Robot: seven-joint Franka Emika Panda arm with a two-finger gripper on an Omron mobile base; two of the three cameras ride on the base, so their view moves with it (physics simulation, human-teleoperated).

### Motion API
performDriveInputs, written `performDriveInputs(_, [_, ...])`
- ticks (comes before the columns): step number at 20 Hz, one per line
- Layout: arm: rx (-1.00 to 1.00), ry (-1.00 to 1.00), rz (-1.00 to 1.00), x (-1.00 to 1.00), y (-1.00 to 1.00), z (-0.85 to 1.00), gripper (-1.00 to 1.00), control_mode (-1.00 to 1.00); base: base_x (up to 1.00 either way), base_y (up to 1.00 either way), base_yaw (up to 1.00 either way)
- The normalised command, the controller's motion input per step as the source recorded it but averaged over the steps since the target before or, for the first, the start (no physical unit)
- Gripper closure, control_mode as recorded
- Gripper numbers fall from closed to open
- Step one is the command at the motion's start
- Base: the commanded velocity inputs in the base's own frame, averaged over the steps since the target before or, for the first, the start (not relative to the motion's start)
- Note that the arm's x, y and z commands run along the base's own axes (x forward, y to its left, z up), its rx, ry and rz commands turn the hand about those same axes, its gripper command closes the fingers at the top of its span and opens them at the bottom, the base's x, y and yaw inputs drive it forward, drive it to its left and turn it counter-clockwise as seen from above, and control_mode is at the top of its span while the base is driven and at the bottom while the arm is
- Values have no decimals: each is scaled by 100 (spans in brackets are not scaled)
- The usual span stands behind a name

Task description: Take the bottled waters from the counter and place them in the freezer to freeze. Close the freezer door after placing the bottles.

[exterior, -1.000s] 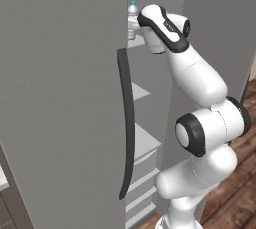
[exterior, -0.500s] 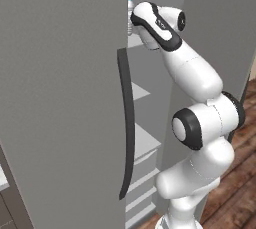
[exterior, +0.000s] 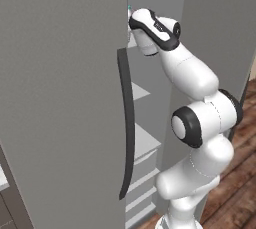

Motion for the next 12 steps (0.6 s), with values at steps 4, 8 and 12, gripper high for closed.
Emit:
performDriveInputs(4, [-3,0,0,36,0,-36,100,-100,0,0,0])
performDriveInputs(8, [-17,3,0,37,0,-37,100,-100,0,0,0])
performDriveInputs(12, [-7,0,0,38,0,-10,100,-100,0,0,0])
